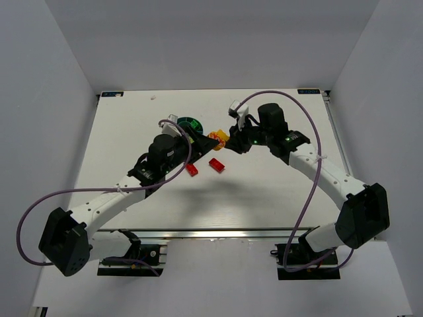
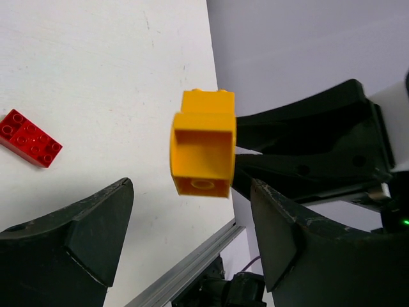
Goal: Sort the legos into containers by color
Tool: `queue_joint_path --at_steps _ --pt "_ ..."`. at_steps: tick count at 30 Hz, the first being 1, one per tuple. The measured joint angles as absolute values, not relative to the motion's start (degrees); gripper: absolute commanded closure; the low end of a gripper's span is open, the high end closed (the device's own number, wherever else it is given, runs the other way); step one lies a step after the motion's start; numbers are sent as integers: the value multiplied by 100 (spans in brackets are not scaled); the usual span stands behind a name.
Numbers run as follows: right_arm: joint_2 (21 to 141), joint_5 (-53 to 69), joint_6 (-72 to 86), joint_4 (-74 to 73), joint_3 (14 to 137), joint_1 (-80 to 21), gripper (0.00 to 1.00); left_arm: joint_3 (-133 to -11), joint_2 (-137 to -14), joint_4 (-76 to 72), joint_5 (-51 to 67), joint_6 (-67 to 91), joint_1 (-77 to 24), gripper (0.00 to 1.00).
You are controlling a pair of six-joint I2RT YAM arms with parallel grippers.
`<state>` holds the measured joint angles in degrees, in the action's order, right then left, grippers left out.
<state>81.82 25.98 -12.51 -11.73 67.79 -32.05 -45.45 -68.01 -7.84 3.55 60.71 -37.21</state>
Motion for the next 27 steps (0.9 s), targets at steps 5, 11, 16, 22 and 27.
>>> queue_joint_path --at_steps 5,11,16,22,27 --pt "8143 2705 -1238 -1160 6759 -3242 100 -4547 -6967 -814 346 6038 -3691 23" --pt "8132 2698 -1236 -1140 6724 -3280 100 -4547 -7002 -952 414 6040 -3653 52" --pt "8132 2622 -1219 -1048 6652 -3308 100 -4547 -7008 -1035 502 6060 -3629 85" --pt "8106 2427 -1118 -864 6545 -3352 100 -4543 -6995 -991 600 6060 -3527 99" --pt "8132 2152 -1026 -797 6543 -3288 100 -4445 -6659 -620 720 5983 -3089 100"
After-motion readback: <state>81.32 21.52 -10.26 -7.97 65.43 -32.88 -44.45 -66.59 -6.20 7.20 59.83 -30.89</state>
